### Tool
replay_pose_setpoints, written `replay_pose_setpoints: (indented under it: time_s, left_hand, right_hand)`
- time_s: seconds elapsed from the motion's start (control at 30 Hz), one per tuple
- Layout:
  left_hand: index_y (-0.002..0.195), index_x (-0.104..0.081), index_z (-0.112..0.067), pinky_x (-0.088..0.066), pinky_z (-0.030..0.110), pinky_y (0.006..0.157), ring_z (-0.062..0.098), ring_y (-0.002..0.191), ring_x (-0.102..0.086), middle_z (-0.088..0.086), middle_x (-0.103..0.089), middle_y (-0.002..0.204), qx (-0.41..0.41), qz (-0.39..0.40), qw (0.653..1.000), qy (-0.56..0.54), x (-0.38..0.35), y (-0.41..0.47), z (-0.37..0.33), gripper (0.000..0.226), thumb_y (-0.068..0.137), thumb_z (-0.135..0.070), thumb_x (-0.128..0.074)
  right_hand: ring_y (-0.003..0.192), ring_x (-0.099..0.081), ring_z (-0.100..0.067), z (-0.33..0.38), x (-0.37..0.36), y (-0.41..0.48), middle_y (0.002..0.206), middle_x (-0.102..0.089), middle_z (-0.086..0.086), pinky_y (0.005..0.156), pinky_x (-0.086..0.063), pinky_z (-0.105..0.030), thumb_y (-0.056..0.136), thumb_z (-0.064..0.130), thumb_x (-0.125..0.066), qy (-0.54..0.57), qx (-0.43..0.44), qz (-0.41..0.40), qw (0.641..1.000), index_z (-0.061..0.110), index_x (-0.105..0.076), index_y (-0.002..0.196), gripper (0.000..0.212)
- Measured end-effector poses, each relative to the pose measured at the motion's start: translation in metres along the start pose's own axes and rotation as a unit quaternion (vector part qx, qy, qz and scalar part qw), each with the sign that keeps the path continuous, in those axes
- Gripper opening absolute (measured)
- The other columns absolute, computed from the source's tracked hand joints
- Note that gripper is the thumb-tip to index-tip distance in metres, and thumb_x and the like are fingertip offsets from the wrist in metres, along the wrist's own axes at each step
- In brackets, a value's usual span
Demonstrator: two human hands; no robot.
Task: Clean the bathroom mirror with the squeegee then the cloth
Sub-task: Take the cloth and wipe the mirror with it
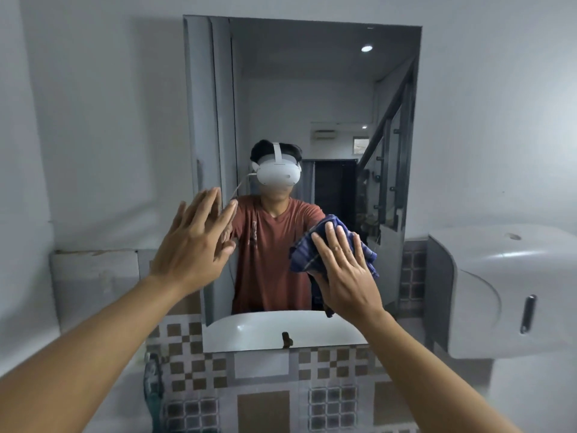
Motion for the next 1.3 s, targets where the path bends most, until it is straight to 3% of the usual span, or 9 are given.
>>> replay_pose_setpoints:
  time_s: [0.13,0.3,0.37,0.5,0.63,0.77,0.97,1.13,1.3]
  left_hand:
    - [0.161,-0.022,-0.020,-0.021,0.059,0.122,0.041,0.155,-0.010,0.023,-0.007,0.168,0.016,0.024,1.000,0.002,-0.014,-0.015,0.005,0.095,0.085,-0.042,-0.074]
    - [0.160,-0.025,-0.017,-0.021,0.059,0.123,0.041,0.155,-0.012,0.025,-0.009,0.167,0.011,0.023,1.000,0.010,-0.015,-0.015,0.006,0.097,0.082,-0.041,-0.077]
    - [0.160,-0.026,-0.016,-0.022,0.059,0.122,0.041,0.155,-0.014,0.025,-0.011,0.167,0.011,0.021,1.000,0.013,-0.016,-0.014,0.006,0.096,0.082,-0.040,-0.078]
    - [0.160,-0.025,-0.017,-0.023,0.061,0.122,0.040,0.155,-0.015,0.023,-0.010,0.167,0.009,0.023,1.000,0.008,-0.016,-0.015,0.006,0.097,0.082,-0.041,-0.077]
    - [0.158,-0.031,-0.019,-0.024,0.063,0.121,0.040,0.152,-0.023,0.022,-0.020,0.165,0.008,0.016,0.999,0.033,-0.011,-0.013,0.007,0.090,0.083,-0.046,-0.075]
    - [0.156,-0.037,-0.022,-0.025,0.061,0.121,0.041,0.149,-0.026,0.022,-0.023,0.163,-0.005,-0.007,0.999,0.041,-0.001,-0.005,0.012,0.084,0.084,-0.045,-0.073]
    - [0.159,-0.028,-0.025,-0.025,0.061,0.121,0.040,0.152,-0.022,0.021,-0.020,0.165,-0.009,0.021,0.998,0.056,-0.005,0.000,0.017,0.087,0.086,-0.047,-0.071]
    - [0.159,-0.029,-0.026,-0.029,0.061,0.119,0.039,0.152,-0.023,0.021,-0.022,0.164,-0.020,0.022,0.997,0.073,-0.003,0.002,0.019,0.075,0.094,-0.043,-0.062]
    - [0.158,-0.032,-0.026,-0.030,0.060,0.118,0.038,0.150,-0.026,0.021,-0.025,0.163,-0.029,0.024,0.996,0.082,-0.002,0.003,0.021,0.073,0.093,-0.042,-0.062]
  right_hand:
    - [0.156,0.001,-0.021,-0.031,0.005,-0.015,0.166,-0.013,-0.011,0.126,-0.005,-0.049,0.104,0.049,-0.028,0.060,-0.107,-0.044,0.991,0.012,-0.029,0.153,0.061]
    - [0.156,0.003,-0.023,-0.054,0.000,-0.040,0.168,-0.004,-0.009,0.124,-0.011,-0.054,0.102,0.037,-0.041,0.120,-0.172,-0.056,0.976,0.013,-0.022,0.157,0.063]
    - [0.156,0.005,-0.021,-0.054,-0.002,-0.050,0.169,-0.001,-0.006,0.120,-0.024,-0.051,0.104,0.041,-0.039,0.145,-0.192,-0.058,0.969,0.017,-0.019,0.157,0.062]
    - [0.155,-0.009,-0.030,-0.053,-0.013,-0.080,0.169,0.008,0.001,0.093,-0.056,-0.054,0.104,0.044,-0.038,0.167,-0.255,-0.051,0.951,0.022,-0.010,0.158,0.065]
    - [0.155,0.008,-0.020,-0.044,-0.028,-0.106,0.167,0.004,-0.005,0.116,-0.027,-0.064,0.104,0.045,-0.028,0.137,-0.267,-0.038,0.953,0.023,-0.005,0.158,0.063]
    - [0.155,0.008,-0.022,-0.021,-0.036,-0.109,0.168,0.001,-0.009,0.119,-0.020,-0.063,0.105,0.042,-0.025,0.104,-0.214,-0.002,0.971,0.023,0.002,0.160,0.064]
    - [0.155,-0.002,-0.029,0.015,-0.046,-0.076,0.165,-0.011,-0.017,0.122,-0.008,-0.057,0.108,0.044,-0.018,0.082,-0.151,-0.006,0.985,0.009,-0.021,0.156,0.060]
    - [0.153,-0.014,-0.032,0.073,-0.055,-0.045,0.163,-0.019,-0.016,0.120,-0.013,-0.060,0.101,0.033,-0.042,0.032,0.013,0.003,0.999,0.007,-0.034,0.149,0.056]
    - [0.153,-0.012,-0.029,0.127,-0.059,-0.031,0.163,-0.024,-0.015,0.117,-0.017,-0.059,0.100,0.025,-0.036,0.000,0.124,0.022,0.992,0.006,-0.029,0.152,0.056]
Point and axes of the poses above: each hand's wrist, its own y-axis towards the middle knuckle, its own x-axis out of the back of the hand, z = x × y, the point moved 5 cm from there along y, towards the middle knuckle
